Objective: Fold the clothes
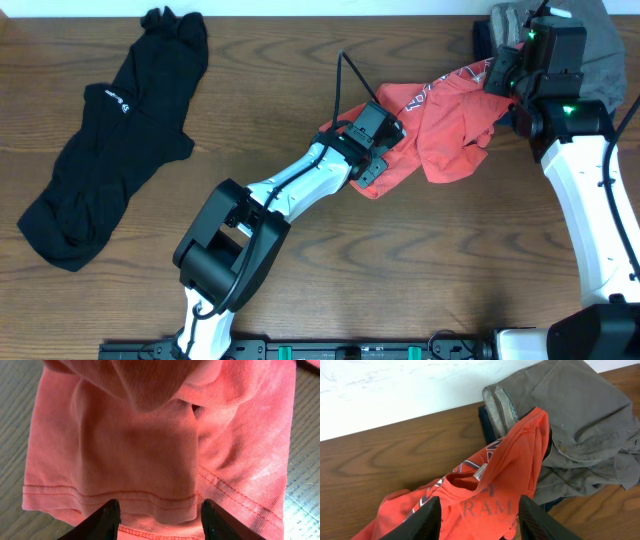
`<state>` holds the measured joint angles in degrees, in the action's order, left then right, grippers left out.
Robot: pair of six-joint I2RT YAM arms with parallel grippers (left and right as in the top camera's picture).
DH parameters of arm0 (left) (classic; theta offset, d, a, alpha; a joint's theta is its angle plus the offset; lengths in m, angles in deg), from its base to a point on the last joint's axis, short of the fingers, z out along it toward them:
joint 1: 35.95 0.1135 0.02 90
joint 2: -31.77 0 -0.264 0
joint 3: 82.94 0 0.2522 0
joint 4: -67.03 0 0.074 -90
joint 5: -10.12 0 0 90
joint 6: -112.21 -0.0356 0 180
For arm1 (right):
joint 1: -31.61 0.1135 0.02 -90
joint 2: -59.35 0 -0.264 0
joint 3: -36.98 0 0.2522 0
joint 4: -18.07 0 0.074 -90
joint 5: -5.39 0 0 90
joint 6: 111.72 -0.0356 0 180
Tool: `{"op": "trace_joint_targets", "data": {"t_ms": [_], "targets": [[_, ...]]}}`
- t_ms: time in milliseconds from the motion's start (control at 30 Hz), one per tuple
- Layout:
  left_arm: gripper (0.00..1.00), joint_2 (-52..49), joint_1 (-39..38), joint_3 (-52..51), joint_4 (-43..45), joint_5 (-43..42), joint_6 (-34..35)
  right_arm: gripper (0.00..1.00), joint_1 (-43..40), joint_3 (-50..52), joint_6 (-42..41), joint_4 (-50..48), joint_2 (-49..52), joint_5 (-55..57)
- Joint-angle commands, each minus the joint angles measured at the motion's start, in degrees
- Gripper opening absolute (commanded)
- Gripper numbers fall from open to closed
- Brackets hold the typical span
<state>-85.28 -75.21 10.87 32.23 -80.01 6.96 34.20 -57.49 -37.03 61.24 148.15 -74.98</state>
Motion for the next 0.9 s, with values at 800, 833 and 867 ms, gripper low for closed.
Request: {"op": "trace_joint_targets", "data": {"t_ms": [800, 833, 867], "targets": [[0.27, -5.1, 0.1, -1.3, 2.0, -0.7, 0.0, 0.48, -0.3, -0.8, 0.2, 0.4, 0.5, 0.0], [0.26, -5.1, 0.1, -1.3, 2.0, -0.7, 0.0, 0.48, -0.3, -0.8, 0.2, 0.4, 0.5, 0.0], [0.25, -5.1, 0.1, -1.3, 2.0, -0.7, 0.0, 0.48, -0.3, -0.8, 0.2, 0.4, 0.5, 0.0]]}}
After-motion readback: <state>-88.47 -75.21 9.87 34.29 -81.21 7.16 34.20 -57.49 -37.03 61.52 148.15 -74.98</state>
